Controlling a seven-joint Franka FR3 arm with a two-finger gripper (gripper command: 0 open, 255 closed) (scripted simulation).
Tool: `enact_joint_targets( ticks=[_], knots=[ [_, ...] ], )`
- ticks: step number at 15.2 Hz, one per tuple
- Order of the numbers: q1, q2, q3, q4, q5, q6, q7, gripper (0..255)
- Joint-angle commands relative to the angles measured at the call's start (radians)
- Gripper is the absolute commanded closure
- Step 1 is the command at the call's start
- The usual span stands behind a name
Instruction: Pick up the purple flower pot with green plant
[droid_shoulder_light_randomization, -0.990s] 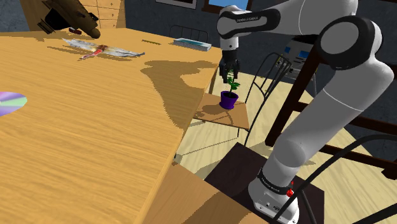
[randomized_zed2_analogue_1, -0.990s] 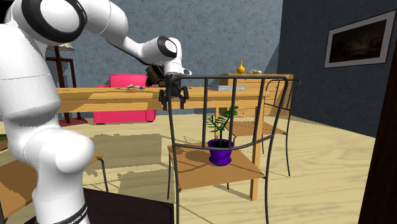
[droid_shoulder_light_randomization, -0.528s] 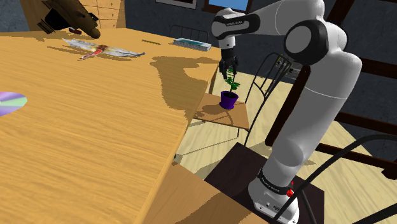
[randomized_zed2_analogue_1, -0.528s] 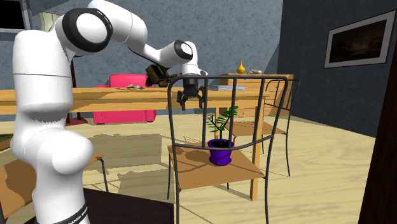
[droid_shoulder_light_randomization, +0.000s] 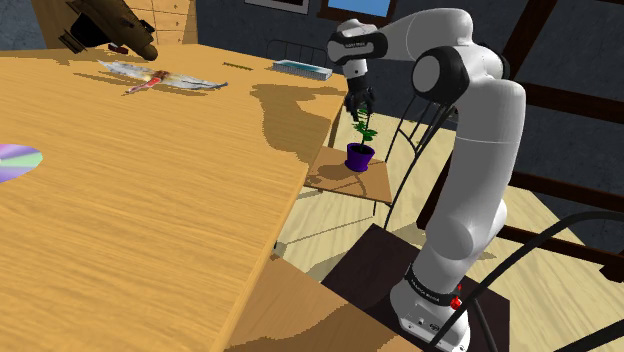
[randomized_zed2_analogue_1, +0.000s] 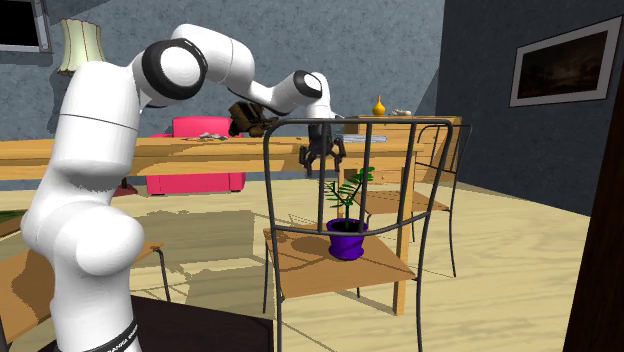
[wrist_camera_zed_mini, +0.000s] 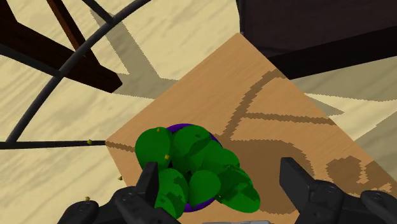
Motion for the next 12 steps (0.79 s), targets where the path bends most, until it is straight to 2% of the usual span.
enact_joint_targets(
  ticks=[1, 6, 7, 12],
  knots=[
    [0.0, 0.009, 0.004, -0.027, 0.001, 0.078, 0.009, 0],
    [0.001, 0.009, 0.005, -0.073, 0.002, 0.123, 0.022, 0],
    [0.004, 0.006, 0.006, -0.081, 0.002, 0.126, 0.028, 255],
    [-0.003, 0.022, 0.003, -0.062, 0.004, 0.126, 0.018, 255]
  ],
)
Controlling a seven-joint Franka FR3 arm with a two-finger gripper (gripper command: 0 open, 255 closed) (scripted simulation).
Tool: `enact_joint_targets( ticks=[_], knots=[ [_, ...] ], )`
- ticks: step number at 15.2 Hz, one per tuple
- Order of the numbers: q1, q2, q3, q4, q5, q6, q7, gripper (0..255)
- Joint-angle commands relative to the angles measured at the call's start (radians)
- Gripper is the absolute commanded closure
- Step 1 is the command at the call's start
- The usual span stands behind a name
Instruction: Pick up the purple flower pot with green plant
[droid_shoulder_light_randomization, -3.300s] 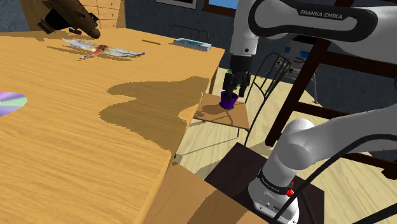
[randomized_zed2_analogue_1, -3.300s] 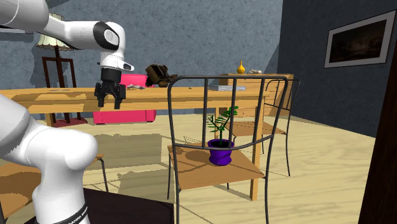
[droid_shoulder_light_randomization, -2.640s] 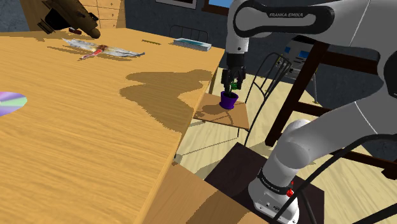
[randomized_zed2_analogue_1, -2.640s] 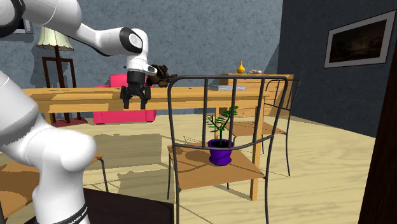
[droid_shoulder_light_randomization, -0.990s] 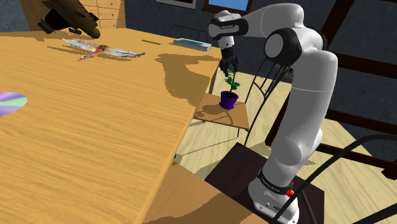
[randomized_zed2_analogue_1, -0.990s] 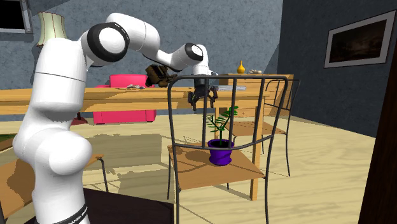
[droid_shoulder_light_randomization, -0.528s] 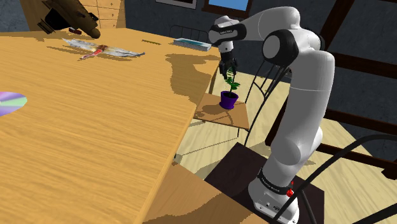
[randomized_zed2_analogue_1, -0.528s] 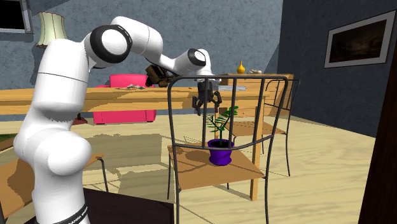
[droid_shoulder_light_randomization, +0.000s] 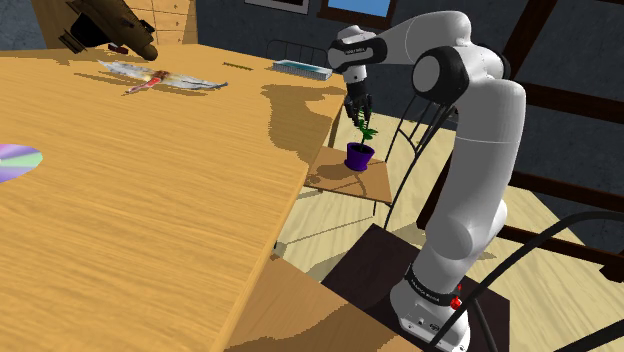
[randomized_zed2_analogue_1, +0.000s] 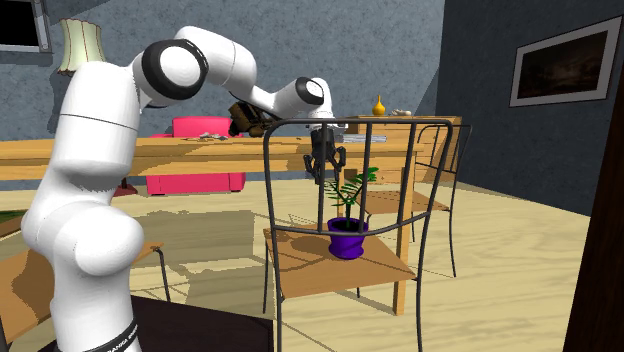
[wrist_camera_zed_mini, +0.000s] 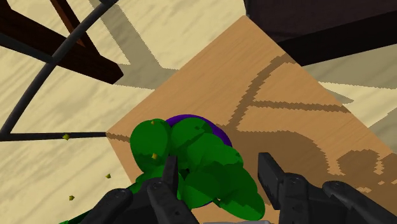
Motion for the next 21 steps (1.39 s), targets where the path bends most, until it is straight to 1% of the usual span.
enact_joint_targets(
  ticks=[1, 2, 4, 12, 19, 21],
  knots=[
    [0.006, 0.018, 0.008, -0.011, 0.003, 0.031, 0.002, 255],
    [0.006, 0.012, 0.008, -0.025, 0.001, 0.039, 0.003, 255],
    [0.008, 0.009, 0.009, -0.02, 0.001, 0.03, 0.003, 255],
    [0.009, 0.013, 0.004, 0.09, 0.002, -0.073, -0.028, 255],
    [0.007, 0.031, 0.0, 0.209, 0.003, -0.168, -0.06, 255],
    [0.007, 0.032, 0.0, 0.212, 0.003, -0.171, -0.061, 255]
  ],
)
